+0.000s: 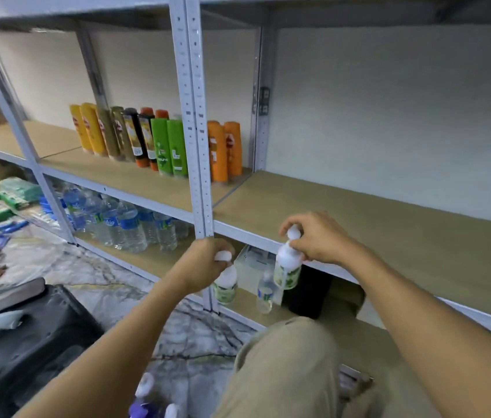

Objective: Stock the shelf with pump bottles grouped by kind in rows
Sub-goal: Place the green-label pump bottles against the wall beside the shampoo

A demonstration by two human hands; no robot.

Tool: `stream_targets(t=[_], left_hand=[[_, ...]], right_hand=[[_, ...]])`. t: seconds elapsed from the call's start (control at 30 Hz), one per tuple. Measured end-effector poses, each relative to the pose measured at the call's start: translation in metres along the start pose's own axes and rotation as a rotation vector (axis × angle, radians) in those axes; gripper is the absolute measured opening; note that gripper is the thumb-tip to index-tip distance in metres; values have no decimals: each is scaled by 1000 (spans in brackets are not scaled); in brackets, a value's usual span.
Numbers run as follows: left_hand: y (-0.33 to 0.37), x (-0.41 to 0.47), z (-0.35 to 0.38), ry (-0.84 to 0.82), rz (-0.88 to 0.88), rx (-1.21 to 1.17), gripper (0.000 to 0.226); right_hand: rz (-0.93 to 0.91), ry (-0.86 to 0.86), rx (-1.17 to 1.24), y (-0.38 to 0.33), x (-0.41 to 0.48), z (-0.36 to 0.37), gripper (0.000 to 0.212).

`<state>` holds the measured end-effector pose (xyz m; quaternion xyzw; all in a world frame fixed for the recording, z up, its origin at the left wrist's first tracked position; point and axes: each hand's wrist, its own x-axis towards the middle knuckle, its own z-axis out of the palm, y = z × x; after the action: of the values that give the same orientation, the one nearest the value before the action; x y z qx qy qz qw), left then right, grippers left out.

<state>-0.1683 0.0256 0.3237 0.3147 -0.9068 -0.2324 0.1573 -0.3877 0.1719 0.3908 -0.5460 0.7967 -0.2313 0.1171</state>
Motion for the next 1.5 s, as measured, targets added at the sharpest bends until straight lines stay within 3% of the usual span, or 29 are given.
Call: stream_targets(t=[0.3,0.67,1.23,1.37,1.5], left_hand=[[109,60,-70,116,271,70,19],[181,122,-94,98,477,49,23],[185,193,-55,120,466,-13,27],[182,202,-42,115,456,-24,28],[182,212,-29,110,454,-31,29]], right_hand=[[49,176,159,6,-23,-118,32],[177,382,169,69,2,-182,35],[356,451,194,194,79,-142,30],[340,514,294,206,79,-129,41],[311,568,287,213,70,-112,66]])
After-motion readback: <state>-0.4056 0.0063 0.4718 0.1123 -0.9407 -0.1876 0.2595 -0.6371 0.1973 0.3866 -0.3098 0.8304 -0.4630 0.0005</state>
